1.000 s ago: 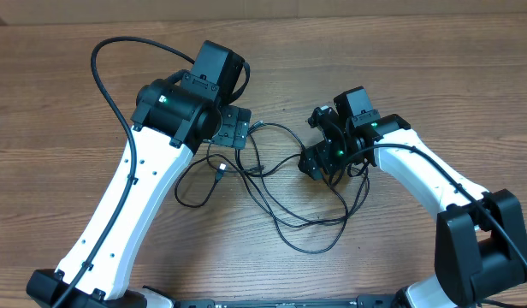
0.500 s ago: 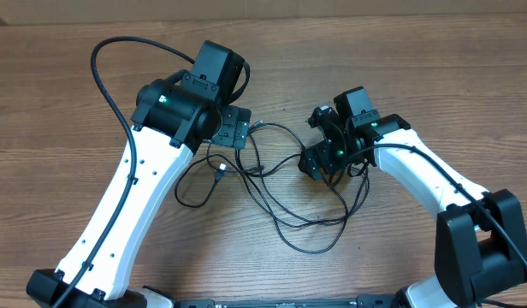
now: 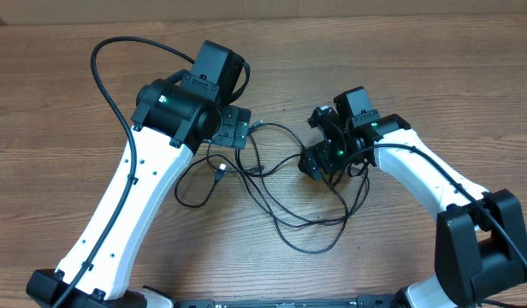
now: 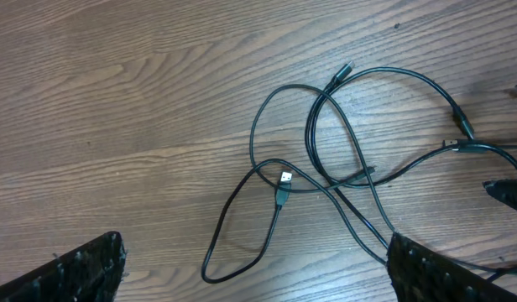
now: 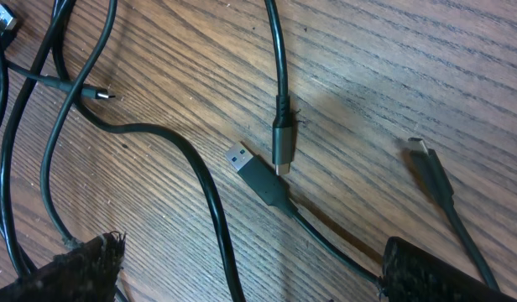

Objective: Untangle cables

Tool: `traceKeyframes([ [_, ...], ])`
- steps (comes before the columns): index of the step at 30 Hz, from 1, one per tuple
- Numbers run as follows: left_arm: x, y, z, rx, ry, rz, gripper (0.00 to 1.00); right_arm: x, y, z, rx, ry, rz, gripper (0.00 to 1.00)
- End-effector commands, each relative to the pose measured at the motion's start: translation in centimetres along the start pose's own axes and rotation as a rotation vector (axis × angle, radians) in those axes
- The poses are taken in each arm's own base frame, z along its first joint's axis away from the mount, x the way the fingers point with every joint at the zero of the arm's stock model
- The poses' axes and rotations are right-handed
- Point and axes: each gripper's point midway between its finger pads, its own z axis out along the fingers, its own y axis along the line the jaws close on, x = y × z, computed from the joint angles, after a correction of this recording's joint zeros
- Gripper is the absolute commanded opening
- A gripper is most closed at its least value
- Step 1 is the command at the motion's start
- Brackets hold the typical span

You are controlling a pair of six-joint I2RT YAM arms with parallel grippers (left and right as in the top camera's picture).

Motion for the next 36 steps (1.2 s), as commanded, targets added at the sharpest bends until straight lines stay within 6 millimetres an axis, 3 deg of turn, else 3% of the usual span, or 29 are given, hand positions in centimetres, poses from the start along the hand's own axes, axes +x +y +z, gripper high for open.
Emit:
traceKeyframes([
  [1,-0.28,0.03,-0.04,0.004,-0.005,0.003,1.0,0.08,0.19,0.12,-0.008,-0.001,-0.007,0.96],
  [36,-0.28,0.03,-0.04,0.004,-0.005,0.003,1.0,0.1,0.04,0.12,0.001,0.0,-0.007,1.0],
])
